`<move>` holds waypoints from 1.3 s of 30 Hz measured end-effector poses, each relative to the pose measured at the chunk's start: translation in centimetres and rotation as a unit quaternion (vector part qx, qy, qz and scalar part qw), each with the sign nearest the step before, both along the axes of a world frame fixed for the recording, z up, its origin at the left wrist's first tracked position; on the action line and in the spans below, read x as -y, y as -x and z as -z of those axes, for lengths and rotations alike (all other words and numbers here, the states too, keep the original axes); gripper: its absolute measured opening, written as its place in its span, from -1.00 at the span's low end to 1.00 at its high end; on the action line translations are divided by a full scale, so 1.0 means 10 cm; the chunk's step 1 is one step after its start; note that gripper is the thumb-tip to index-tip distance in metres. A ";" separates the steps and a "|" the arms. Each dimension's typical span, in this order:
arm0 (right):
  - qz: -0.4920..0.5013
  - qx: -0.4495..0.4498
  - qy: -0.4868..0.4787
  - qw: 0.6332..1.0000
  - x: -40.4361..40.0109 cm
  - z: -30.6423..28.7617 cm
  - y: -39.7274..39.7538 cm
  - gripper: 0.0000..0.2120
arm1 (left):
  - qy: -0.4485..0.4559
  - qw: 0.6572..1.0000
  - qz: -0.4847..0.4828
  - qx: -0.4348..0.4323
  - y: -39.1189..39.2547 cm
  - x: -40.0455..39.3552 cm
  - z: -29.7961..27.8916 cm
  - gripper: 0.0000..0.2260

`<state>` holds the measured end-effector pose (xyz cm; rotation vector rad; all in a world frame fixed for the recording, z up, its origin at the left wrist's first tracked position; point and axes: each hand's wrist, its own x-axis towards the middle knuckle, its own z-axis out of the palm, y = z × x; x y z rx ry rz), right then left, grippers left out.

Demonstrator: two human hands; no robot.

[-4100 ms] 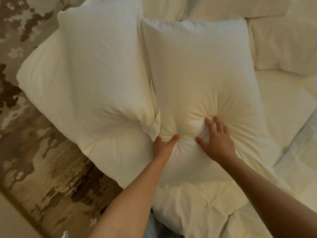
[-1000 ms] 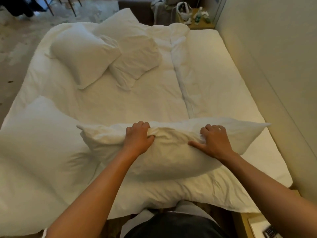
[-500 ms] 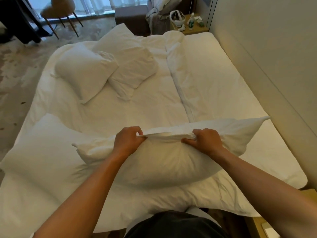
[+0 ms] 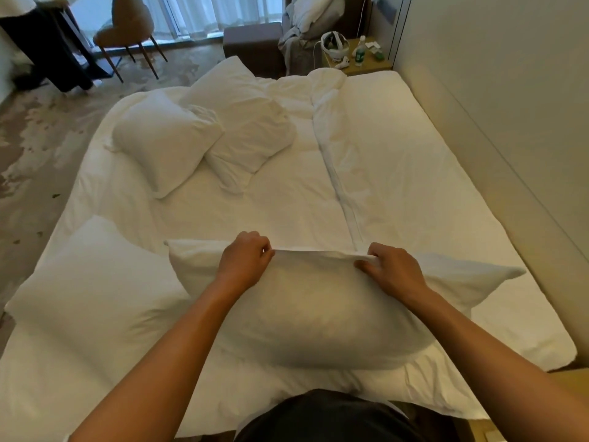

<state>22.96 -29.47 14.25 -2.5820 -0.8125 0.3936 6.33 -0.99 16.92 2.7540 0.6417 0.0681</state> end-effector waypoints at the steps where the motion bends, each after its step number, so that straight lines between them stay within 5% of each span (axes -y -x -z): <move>1: 0.008 -0.006 -0.011 1.000 0.06 0.02 -0.03 -0.73 | -0.002 1.000 -0.002 -0.008 -0.01 0.05 0.05 -0.80; 15: 0.006 0.148 -0.009 0.989 0.31 -0.01 -0.16 -0.78 | 0.088 0.996 -0.011 -0.010 -0.04 0.11 0.32 -0.84; 23: 0.022 0.076 -0.102 0.992 0.39 0.06 -0.14 -0.77 | 0.092 0.994 -0.047 -0.023 -0.09 0.18 0.47 -0.75; 39: -0.056 0.014 -0.080 0.995 0.50 0.54 -0.47 -0.68 | 0.052 0.987 -0.089 -0.126 -0.26 0.32 0.51 -0.80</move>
